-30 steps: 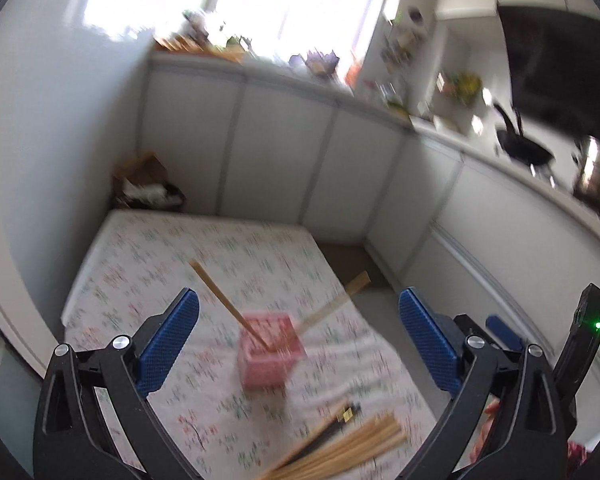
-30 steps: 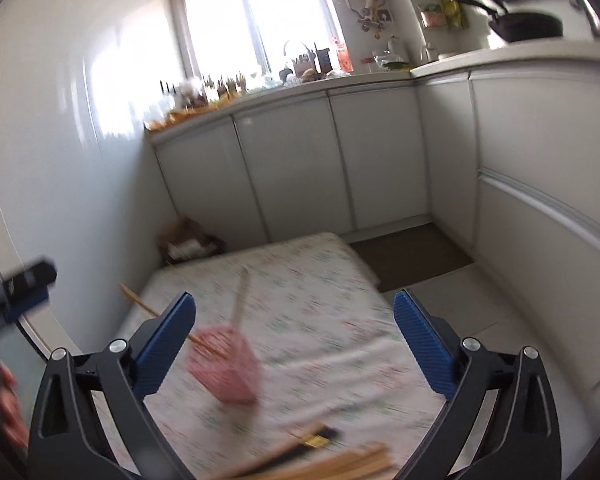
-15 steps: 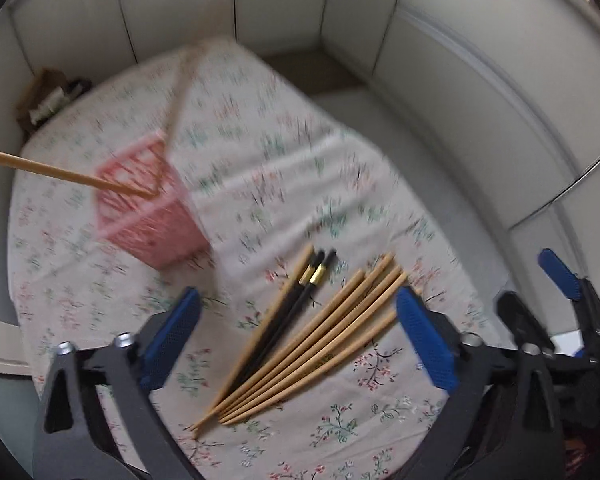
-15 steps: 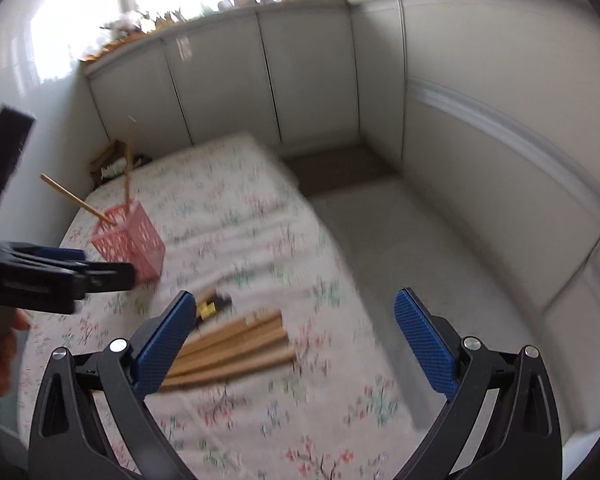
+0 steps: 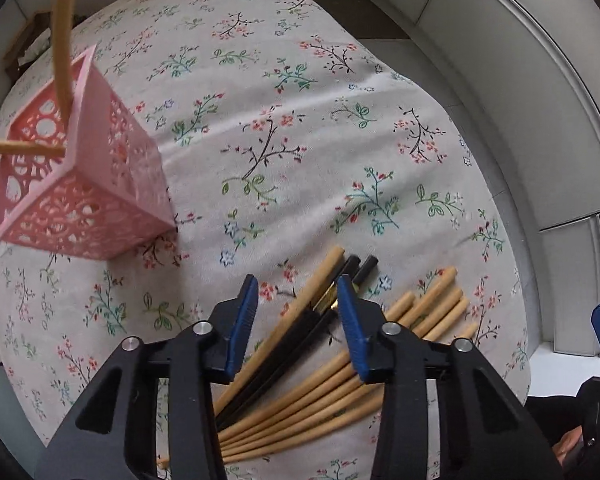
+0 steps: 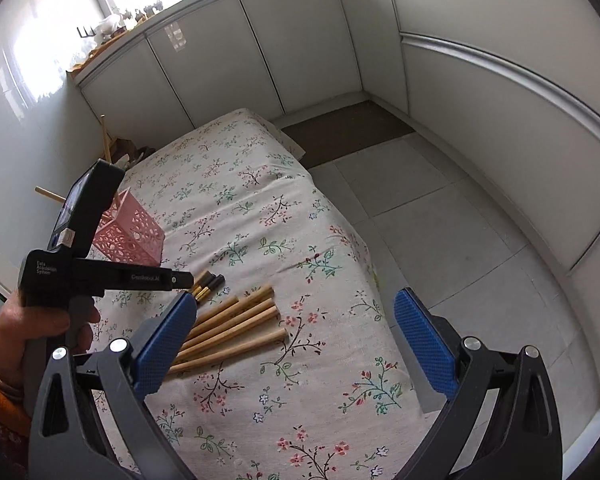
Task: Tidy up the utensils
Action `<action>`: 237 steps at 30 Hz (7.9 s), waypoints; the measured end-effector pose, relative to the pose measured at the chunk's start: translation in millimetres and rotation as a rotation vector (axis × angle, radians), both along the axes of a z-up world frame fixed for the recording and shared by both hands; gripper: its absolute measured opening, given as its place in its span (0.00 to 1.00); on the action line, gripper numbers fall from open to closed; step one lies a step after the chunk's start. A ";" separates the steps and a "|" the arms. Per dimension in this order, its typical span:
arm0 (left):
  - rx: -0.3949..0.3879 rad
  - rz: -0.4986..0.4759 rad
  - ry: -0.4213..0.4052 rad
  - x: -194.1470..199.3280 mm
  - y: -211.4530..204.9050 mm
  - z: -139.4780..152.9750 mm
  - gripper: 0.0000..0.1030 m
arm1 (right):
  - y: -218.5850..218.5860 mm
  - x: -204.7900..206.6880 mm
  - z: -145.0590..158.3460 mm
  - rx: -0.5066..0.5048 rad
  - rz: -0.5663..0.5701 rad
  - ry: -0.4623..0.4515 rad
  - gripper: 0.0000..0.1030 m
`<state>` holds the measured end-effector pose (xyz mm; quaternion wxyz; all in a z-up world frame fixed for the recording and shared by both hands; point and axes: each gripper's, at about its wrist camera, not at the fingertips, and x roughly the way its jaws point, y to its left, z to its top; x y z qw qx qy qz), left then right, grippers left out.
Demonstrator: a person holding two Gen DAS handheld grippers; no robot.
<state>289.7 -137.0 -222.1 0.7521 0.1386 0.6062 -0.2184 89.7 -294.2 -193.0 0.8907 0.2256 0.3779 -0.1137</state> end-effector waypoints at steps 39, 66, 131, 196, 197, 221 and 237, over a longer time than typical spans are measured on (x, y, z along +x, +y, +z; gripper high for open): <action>-0.176 -0.097 -0.327 -68.9 65.2 107.0 0.07 | 55.1 81.0 -83.0 0.439 -0.304 0.564 0.20; -0.499 0.059 -0.486 -147.1 130.0 167.7 0.07 | 47.9 78.1 -65.7 0.429 -0.245 0.471 0.19; -0.550 0.286 -0.853 -55.7 139.6 260.5 0.06 | 81.2 90.6 209.9 -0.059 0.100 -0.729 0.08; -0.385 0.271 -0.526 -137.8 213.4 145.6 0.06 | 84.2 46.9 143.5 -0.007 0.227 -0.531 0.08; -0.404 0.263 -0.549 -129.3 201.3 156.1 0.06 | 83.8 46.7 145.4 -0.011 0.226 -0.533 0.07; -0.617 0.416 -1.157 -31.1 139.3 197.8 0.06 | 53.5 93.6 146.6 -0.012 0.167 -0.591 0.08; -0.654 0.448 -1.214 -95.4 184.7 232.5 0.37 | 79.6 127.9 177.1 0.006 0.177 -0.727 0.08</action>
